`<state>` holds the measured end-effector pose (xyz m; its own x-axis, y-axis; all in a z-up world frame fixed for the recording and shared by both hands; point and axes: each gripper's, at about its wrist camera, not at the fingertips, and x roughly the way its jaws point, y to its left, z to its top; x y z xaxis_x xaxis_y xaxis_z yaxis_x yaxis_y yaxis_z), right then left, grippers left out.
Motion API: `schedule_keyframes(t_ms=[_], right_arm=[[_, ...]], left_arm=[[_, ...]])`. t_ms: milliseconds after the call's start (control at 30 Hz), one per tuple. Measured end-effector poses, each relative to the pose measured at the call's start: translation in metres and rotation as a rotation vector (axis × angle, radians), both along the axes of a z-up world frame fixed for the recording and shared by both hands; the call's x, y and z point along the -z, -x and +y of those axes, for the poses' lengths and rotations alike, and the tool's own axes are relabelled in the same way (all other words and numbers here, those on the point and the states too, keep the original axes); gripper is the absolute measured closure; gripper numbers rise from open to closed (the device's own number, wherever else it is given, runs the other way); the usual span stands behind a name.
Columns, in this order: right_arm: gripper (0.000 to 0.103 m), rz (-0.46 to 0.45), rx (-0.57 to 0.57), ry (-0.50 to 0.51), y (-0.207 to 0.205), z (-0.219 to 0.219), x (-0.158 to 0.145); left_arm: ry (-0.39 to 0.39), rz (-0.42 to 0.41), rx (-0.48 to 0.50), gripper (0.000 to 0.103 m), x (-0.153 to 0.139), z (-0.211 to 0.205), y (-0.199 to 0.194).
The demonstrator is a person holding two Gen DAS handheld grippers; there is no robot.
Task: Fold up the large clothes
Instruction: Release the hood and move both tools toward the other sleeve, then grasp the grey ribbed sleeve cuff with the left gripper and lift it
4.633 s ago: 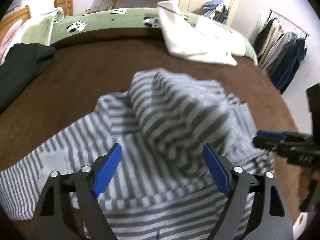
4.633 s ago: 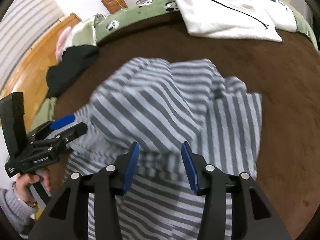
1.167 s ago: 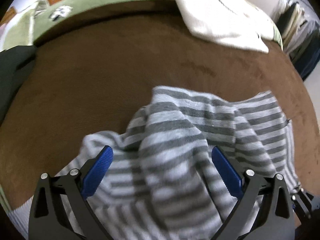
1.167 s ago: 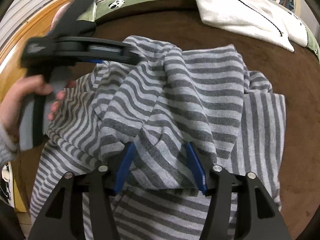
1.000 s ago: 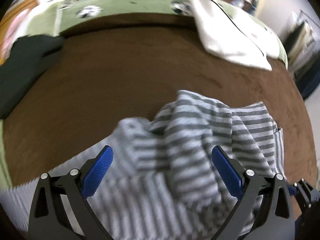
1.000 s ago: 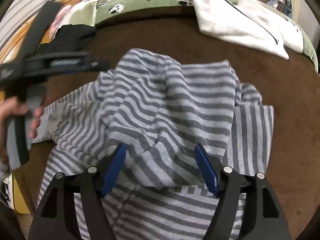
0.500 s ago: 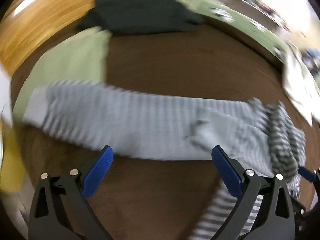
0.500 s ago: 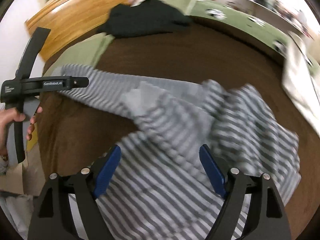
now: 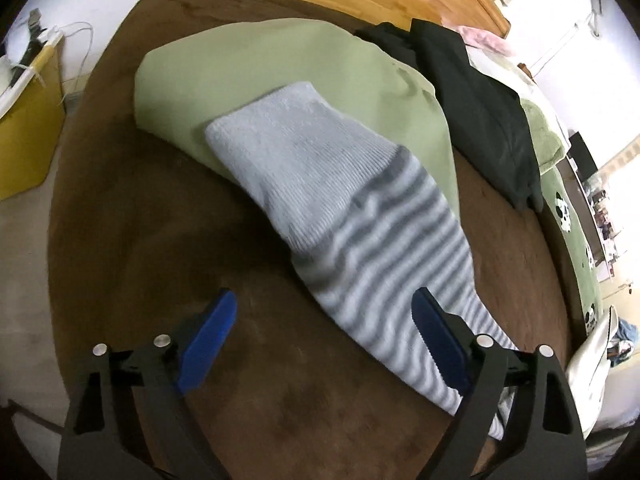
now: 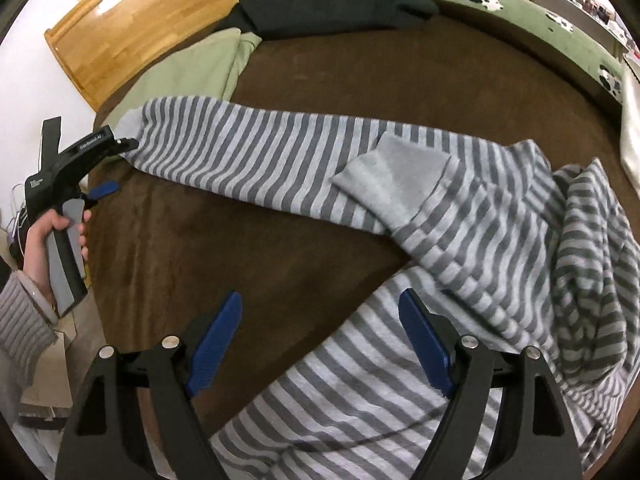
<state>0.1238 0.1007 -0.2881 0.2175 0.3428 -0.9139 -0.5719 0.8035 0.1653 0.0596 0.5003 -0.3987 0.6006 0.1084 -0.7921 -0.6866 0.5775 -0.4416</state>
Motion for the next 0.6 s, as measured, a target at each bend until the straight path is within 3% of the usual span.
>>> schedule_keyframes(t_ms=[100, 167, 367, 467, 600], right_arm=[[0.023, 0.009, 0.011, 0.017, -0.001, 0.007, 0.008], [0.023, 0.012, 0.021, 0.024, -0.002, 0.011, 0.011], [0.023, 0.006, 0.056, 0.052, -0.009, 0.019, 0.017], [0.023, 0.000, 0.082, 0.063, -0.018, 0.018, 0.019], [0.023, 0.001, 0.108, 0.075, -0.029, 0.017, 0.023]], left_arm=[[-0.014, 0.017, 0.042, 0.023, 0.008, 0.008, -0.013], [-0.004, 0.023, 0.083, 0.046, 0.014, 0.012, -0.022], [-0.044, 0.067, 0.146, 0.077, 0.021, 0.008, -0.042], [-0.072, 0.065, 0.170, 0.088, 0.017, 0.004, -0.048], [-0.104, 0.064, 0.193, 0.091, 0.009, -0.001, -0.052]])
